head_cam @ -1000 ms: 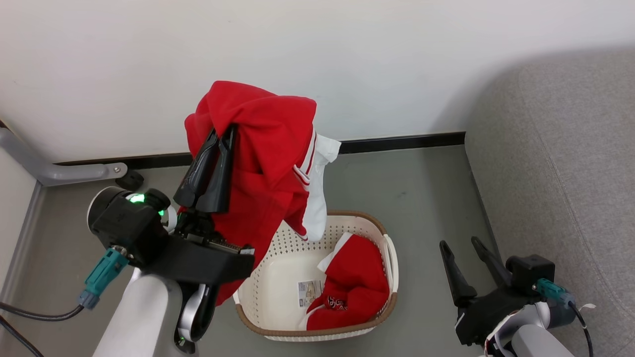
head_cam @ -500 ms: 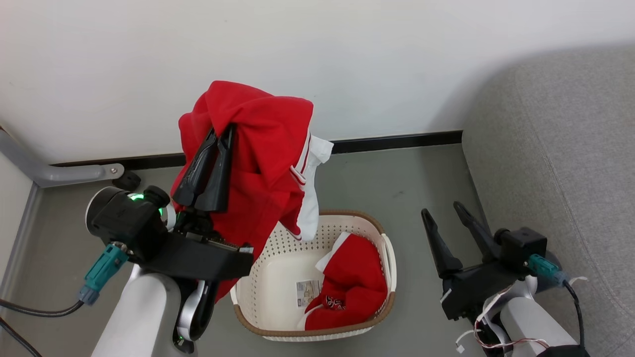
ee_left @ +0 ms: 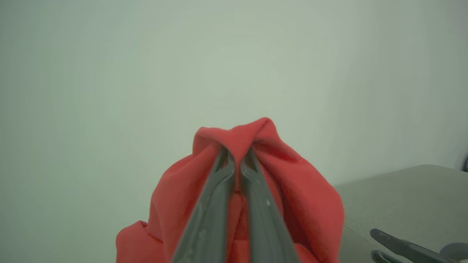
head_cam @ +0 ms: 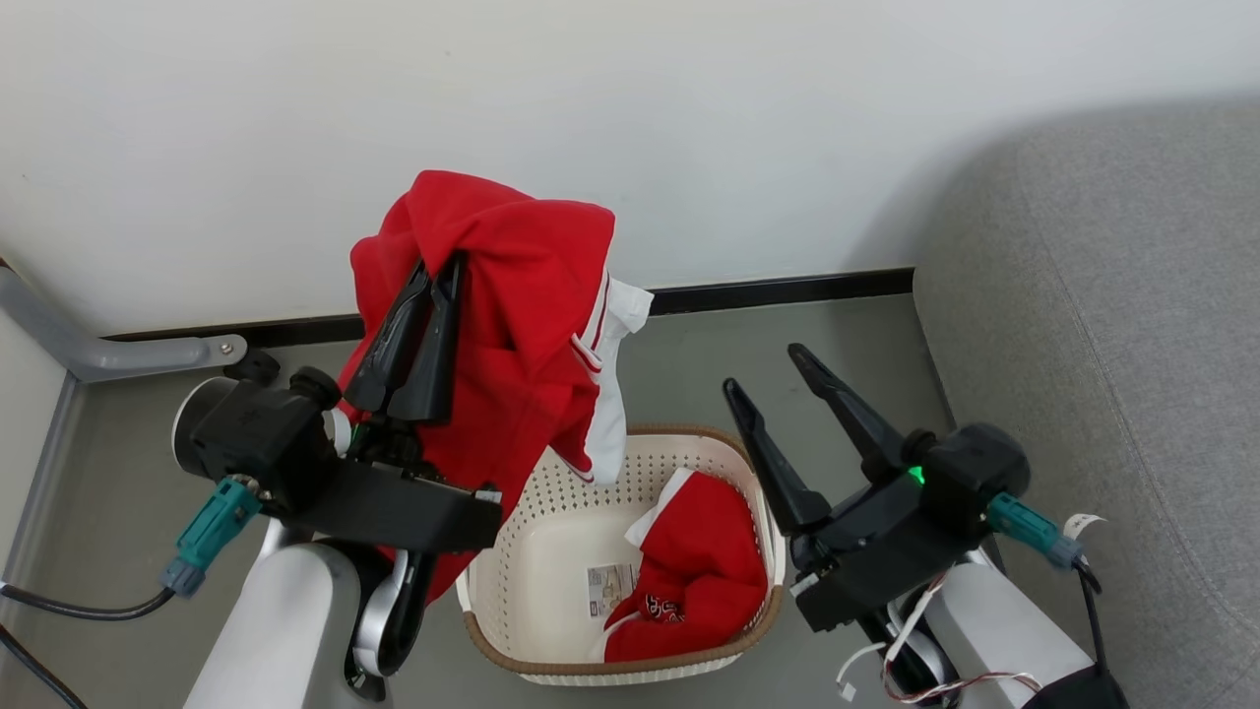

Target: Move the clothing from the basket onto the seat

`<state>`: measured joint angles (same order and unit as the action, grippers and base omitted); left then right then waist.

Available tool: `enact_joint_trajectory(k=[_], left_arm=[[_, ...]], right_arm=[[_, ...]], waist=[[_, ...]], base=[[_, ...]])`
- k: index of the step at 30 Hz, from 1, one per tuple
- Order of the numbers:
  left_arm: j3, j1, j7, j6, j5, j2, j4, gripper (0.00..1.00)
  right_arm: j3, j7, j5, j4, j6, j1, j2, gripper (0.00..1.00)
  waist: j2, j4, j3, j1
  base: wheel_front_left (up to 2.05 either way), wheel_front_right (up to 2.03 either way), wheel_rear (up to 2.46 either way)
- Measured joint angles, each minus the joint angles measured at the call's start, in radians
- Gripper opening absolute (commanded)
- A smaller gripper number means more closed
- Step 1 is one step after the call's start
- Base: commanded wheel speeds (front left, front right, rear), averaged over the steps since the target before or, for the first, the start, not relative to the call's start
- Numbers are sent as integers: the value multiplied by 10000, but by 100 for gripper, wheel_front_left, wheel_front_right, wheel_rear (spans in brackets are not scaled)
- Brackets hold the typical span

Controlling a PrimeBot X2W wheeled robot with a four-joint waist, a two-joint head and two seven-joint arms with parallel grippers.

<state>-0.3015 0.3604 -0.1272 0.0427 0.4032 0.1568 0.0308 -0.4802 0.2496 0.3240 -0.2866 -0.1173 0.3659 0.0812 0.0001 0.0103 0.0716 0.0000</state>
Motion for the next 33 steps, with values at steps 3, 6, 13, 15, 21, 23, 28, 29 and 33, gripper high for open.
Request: enact_joint_trajectory(k=[3,6,13,15,21,23,28,29,33], left_arm=[[-21,0,21,0,0,-6,-65,0],[-36,-1,23,0,0,-10,-130,0],[-115,-15,40,-102,-2,-48,-125,0],[-113,-15,42,-104,-2,-48,-117,0],[-198,11,113,-104,-2,-117,-121,0],[-201,14,113,-104,-2,-163,-128,0],[-136,21,111,-151,-2,-140,-146,0],[-125,35,111,-151,-2,-138,-151,0],[-159,51,109,-157,-2,-155,-142,0]], right_arm=[[-405,0,13,389,-33,4,-6,100],[-832,0,25,646,-59,23,-15,100],[-1981,0,389,1135,-61,403,-13,100],[-2328,2,546,1198,-61,654,-17,100],[-2679,-4,673,1133,-61,1284,-25,100],[-2673,-2,713,995,-61,1401,-23,100],[-2679,-8,823,642,-61,1592,-29,100],[-2696,-15,849,560,-61,1592,-27,100],[-2849,-33,1112,255,-61,1611,-31,100]], waist=[[0,1,-19,0],[0,4,-29,0],[0,34,2,0],[0,50,31,0],[0,157,177,0],[0,208,230,1],[0,281,317,0],[0,292,332,0],[0,333,387,0]], base=[[0,0,0],[0,0,0],[0,0,0],[0,0,0],[0,0,0],[0,0,0],[0,0,0],[0,0,0],[0,0,0]])
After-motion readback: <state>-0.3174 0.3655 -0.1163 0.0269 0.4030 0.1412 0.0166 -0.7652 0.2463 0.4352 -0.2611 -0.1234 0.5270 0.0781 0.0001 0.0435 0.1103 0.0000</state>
